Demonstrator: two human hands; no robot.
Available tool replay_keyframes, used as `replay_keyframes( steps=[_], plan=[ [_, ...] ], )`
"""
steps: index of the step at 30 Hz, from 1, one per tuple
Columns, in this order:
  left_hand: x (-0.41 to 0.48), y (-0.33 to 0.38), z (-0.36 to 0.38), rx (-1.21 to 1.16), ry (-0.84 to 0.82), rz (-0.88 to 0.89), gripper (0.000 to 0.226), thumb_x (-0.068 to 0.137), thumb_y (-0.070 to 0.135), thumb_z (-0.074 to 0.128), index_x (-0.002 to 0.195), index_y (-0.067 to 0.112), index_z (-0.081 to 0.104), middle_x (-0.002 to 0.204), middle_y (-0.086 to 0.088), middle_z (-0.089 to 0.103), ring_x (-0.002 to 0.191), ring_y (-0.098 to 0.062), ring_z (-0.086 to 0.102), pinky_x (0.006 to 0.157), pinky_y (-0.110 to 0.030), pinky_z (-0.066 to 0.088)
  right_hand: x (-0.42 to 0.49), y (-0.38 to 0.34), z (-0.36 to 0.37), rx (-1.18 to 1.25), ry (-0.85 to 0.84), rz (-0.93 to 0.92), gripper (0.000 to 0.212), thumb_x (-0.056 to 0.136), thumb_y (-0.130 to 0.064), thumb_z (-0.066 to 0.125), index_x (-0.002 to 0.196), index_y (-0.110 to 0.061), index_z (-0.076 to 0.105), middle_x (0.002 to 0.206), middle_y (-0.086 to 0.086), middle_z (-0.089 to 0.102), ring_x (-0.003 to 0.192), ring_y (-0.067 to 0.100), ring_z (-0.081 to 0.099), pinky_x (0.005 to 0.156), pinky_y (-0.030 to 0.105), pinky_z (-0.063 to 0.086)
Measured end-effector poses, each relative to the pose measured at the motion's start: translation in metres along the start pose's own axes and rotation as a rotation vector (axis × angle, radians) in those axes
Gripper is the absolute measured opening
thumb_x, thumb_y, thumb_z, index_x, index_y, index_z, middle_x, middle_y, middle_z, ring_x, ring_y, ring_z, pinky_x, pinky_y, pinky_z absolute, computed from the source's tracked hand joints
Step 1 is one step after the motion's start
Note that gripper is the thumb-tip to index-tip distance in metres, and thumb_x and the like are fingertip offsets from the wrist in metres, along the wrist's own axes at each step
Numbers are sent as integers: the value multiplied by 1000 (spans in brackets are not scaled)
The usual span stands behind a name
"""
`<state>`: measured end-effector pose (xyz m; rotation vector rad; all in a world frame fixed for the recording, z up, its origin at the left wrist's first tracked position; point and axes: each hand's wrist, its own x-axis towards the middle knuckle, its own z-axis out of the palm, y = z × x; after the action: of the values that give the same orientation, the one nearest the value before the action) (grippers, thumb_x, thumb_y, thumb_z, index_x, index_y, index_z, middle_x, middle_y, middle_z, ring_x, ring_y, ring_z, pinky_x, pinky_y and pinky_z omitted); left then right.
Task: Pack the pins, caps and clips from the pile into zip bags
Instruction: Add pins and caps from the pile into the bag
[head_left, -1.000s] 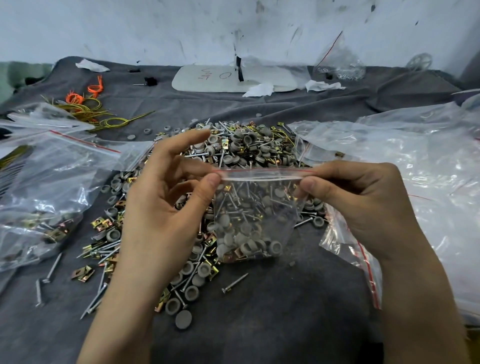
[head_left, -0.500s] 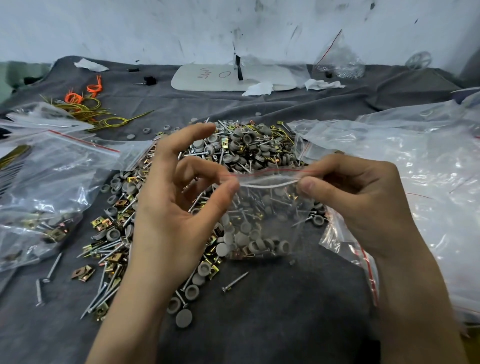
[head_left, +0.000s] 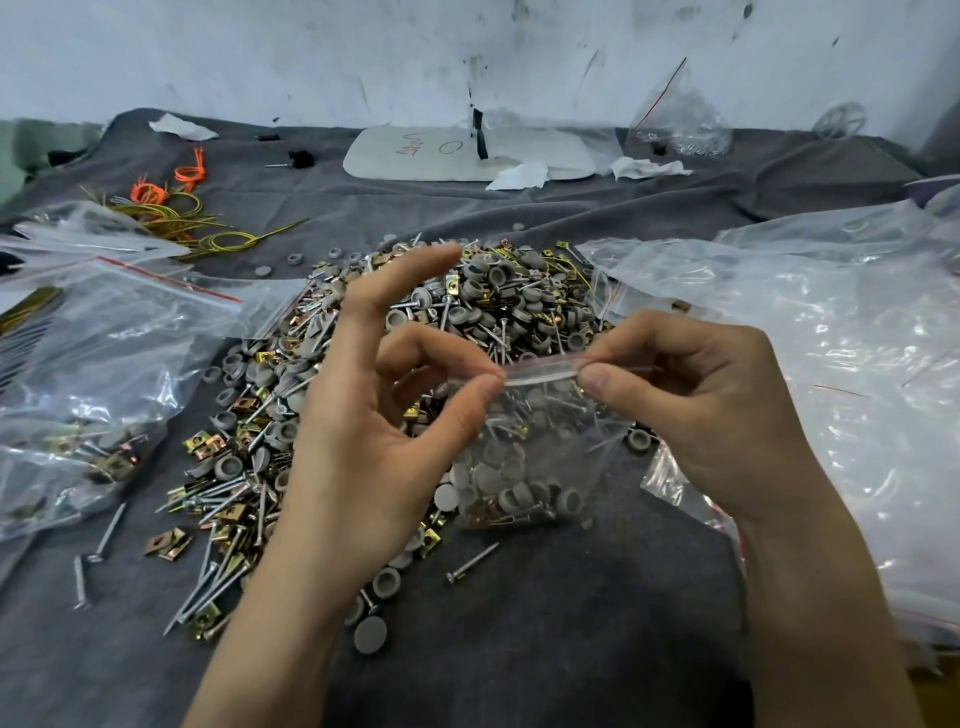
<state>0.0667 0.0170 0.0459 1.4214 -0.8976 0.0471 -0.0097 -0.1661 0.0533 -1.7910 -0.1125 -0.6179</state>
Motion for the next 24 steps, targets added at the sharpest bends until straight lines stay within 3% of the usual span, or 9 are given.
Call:
replay_keyframes(
  steps=[9,15,21,24],
  plan=[
    [-1,1,6,-45,10,8,67,83,14,68,136,40,38,87,-3,68,86,-15,67,78,-27,53,-1,-5,6,-56,-27,-47,9,74,-14,75,77,-19,69,63,-20,65,54,-4,58,51,4,39],
    [-2,4,8,-17,2,-35,65,83,13,72,132,44,43,89,-4,69,85,-19,69,75,-28,55,-2,-8,9,-34,-52,10,10,73,-15,78,80,-15,71,72,-11,70,64,3,66,56,14,50],
    [-2,5,13,-2,5,-9,66,81,2,69,130,37,41,85,-1,67,79,-15,67,71,-24,52,-1,-12,13,-72,-66,-48,8,74,-12,75,79,-16,71,72,-15,68,65,1,64,56,10,46],
    [-2,5,13,-2,2,-8,65,81,9,72,130,40,41,84,1,66,78,-14,66,68,-23,53,-1,-13,14,-60,-74,-48,8,74,-11,75,81,-15,71,72,-14,68,66,2,65,58,10,47]
  ],
)
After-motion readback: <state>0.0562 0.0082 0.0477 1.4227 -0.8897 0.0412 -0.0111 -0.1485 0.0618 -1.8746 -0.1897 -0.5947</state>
